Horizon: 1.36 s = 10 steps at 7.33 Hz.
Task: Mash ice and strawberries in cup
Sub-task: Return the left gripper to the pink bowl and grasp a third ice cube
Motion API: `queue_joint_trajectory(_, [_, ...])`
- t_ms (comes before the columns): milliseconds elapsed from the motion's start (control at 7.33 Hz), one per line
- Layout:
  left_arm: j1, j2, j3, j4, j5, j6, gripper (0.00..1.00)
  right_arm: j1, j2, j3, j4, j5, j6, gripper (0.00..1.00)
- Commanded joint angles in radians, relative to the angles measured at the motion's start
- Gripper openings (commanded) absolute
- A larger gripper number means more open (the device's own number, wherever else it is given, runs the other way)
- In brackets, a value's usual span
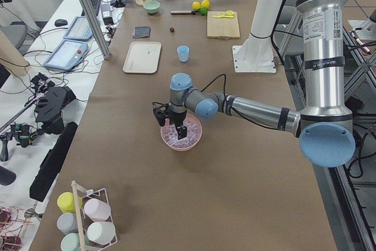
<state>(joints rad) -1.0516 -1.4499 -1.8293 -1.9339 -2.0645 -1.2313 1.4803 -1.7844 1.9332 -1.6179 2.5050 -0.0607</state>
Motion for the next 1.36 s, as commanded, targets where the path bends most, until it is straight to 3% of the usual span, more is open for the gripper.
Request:
queue_joint_trajectory(0, [0.001,-0.018,0.056,-0.028,0.001,-0.007,0.97,0.0,0.002,0.004,0.0,0.0,0.001,1.0])
queue_joint_trajectory(409, [0.002,-0.039,0.119,-0.081,0.0,-0.01,0.93,0.0,0.002,0.006,0.001,0.0,-0.001,1.0])
queue_joint_trajectory(682, [0.002,-0.047,0.128,-0.086,0.001,-0.013,0.88,0.0,0.002,0.012,0.001,0.002,0.001,1.0])
queue_joint_trajectory(1227, [0.044,-0.043,0.12,-0.108,0.043,-0.087,0.88,0.0,0.002,0.01,0.001,0.0,0.002,1.0])
